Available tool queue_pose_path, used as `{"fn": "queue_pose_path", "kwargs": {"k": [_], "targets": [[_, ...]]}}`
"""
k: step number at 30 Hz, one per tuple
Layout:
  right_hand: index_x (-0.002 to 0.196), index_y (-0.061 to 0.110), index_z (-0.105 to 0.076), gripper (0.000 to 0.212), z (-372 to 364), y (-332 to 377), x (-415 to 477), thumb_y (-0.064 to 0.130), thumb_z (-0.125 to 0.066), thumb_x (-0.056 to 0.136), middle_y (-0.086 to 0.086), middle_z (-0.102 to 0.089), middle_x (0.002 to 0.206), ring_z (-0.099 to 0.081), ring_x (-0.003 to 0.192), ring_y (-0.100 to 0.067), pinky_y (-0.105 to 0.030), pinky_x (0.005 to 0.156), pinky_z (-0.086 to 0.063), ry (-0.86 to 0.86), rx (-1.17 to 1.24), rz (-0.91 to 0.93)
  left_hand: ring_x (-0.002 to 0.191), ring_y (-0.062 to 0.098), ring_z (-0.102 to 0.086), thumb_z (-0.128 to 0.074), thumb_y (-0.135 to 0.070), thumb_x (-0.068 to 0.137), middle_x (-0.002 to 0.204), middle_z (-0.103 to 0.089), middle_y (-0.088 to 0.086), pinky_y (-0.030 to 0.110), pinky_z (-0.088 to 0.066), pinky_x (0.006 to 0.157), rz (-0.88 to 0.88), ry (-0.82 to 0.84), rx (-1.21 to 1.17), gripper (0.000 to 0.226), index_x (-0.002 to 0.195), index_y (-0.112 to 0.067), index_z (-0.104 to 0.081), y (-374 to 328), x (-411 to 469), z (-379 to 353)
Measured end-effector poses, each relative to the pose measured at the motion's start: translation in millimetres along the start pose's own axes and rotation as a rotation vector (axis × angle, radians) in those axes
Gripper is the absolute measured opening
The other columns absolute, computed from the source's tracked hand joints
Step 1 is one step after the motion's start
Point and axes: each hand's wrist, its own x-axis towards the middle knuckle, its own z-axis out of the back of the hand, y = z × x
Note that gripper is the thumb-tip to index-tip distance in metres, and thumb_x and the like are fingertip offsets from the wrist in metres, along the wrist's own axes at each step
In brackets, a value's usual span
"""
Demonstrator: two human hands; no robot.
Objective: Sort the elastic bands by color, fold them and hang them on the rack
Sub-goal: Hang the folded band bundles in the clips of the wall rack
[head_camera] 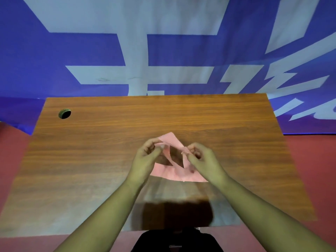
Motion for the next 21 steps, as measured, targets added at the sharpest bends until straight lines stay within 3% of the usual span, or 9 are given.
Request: {"fn": "queue_pose_path", "kwargs": {"k": [3,7,9,12,14,16,18,21], "targets": [[0.094,0.026,-0.063,0.025,8,13,0,0.004,-0.055,0.083,0.008,-0.069,0.087,-0.067,0.085,-0.015,-0.036,0.078,-0.052,-0.062,0.01,0.019,0.092,0.017,-0.063,-0.062,-0.007,0.09,0.105,-0.073,0.007,0.035,-0.049,0.085,-0.011,-0.015,0.104,0.021,0.105,-0.019,-0.071,-3,3,3],[0.099,0.009,-0.055,0.028,12,32,1,-0.015,-0.049,0.087,0.004,-0.073,0.085,-0.063,0.072,-0.01,-0.024,0.061,-0.047,0.046,0.361,-0.102,0.095,0.02,-0.063,-0.062,-0.005,0.091,0.108,-0.072,0.012,0.036,-0.05,0.084,0.054,-0.059,0.177,0.023,0.112,-0.013,-0.068,3,6,3],[0.105,0.006,-0.056,0.026,15,37,0,-0.011,-0.052,0.086,-0.004,-0.073,0.087,-0.065,0.07,-0.014,-0.026,0.059,-0.05,0.129,0.559,-0.187,0.095,0.017,-0.066,-0.06,-0.005,0.092,0.108,-0.073,0.006,0.032,-0.051,0.087,0.064,-0.045,0.199,0.025,0.114,-0.015,-0.067,1,8,1],[0.103,0.007,-0.059,0.013,17,40,2,0.006,-0.057,0.091,-0.008,-0.065,0.087,-0.058,0.074,-0.016,-0.025,0.058,-0.048,0.087,0.75,-0.242,0.1,0.012,-0.066,-0.059,-0.008,0.094,0.113,-0.071,-0.003,0.021,-0.049,0.086,0.061,0.002,0.228,0.028,0.107,-0.03,-0.069,-5,10,-3],[0.096,0.011,-0.062,0.009,16,39,4,0.008,-0.054,0.095,-0.007,-0.06,0.082,-0.053,0.071,-0.017,-0.026,0.056,-0.045,0.0,0.779,-0.264,0.122,0.009,-0.052,-0.063,-0.015,0.092,0.129,-0.056,-0.008,0.025,-0.039,0.103,0.055,-0.019,0.343,0.027,0.1,-0.04,-0.068,-5,13,-6],[0.091,0.013,-0.063,0.017,16,38,5,0.0,-0.053,0.095,-0.007,-0.061,0.076,-0.054,0.066,-0.018,-0.027,0.054,-0.047,-0.039,0.753,-0.248,0.129,0.006,-0.036,-0.069,-0.029,0.088,0.13,-0.042,-0.01,0.027,-0.028,0.112,0.074,-0.066,0.445,0.015,0.093,-0.043,-0.068,-7,13,-12],[0.093,0.011,-0.059,0.021,16,41,3,-0.008,-0.052,0.093,-0.004,-0.064,0.071,-0.057,0.064,-0.018,-0.026,0.051,-0.049,-0.041,0.752,-0.206,0.122,0.008,-0.042,-0.067,-0.042,0.088,0.119,-0.047,-0.008,0.028,-0.03,0.111,0.145,-0.058,0.477,0.006,0.084,-0.044,-0.071,-10,14,-17],[0.102,0.008,-0.056,0.023,17,43,2,-0.012,-0.052,0.091,-0.005,-0.067,0.075,-0.064,0.068,-0.018,-0.028,0.053,-0.053,0.011,0.776,-0.19,0.088,0.013,-0.061,-0.063,-0.054,0.087,0.09,-0.071,-0.008,0.03,-0.042,0.086,0.358,0.099,0.237,0.031,0.088,-0.027,-0.077,-13,11,-30]]}}
